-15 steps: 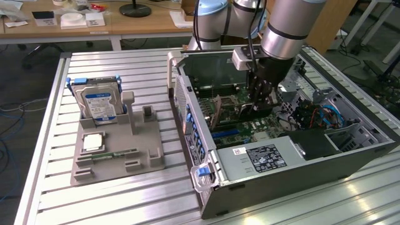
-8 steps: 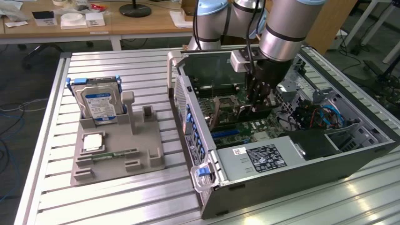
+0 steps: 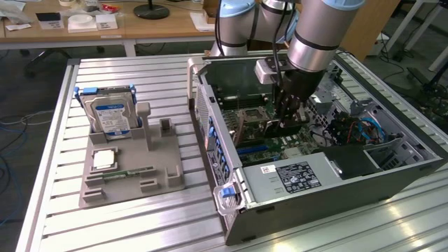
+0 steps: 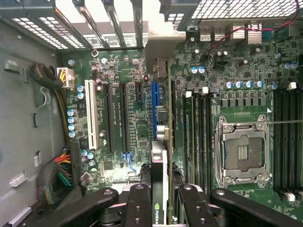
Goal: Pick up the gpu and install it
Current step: 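Insert the gpu into the slot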
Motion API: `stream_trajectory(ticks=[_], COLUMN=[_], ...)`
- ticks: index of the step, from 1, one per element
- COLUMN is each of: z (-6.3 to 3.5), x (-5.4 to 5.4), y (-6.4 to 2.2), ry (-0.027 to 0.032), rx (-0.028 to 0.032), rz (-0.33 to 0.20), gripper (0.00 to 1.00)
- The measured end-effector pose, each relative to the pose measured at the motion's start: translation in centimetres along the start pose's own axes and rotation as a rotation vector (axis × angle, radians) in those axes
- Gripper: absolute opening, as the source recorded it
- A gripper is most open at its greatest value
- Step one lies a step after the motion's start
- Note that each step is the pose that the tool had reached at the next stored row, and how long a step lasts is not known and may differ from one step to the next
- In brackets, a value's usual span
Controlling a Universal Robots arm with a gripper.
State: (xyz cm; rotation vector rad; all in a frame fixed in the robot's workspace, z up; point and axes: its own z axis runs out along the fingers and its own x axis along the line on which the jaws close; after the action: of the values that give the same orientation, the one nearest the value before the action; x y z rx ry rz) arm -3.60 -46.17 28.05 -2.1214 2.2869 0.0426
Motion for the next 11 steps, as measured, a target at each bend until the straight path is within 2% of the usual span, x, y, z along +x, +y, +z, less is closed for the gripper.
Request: stream_trajectory(ticks=[5, 11], z=[0.08, 0.76], x=[-0.01, 0.03], y=[0.0, 0.1], ry=[-0.0006, -0.0003], rx=[0.0002, 0.0001], rz=[0.0, 0.0], gripper=[0.27, 0.27])
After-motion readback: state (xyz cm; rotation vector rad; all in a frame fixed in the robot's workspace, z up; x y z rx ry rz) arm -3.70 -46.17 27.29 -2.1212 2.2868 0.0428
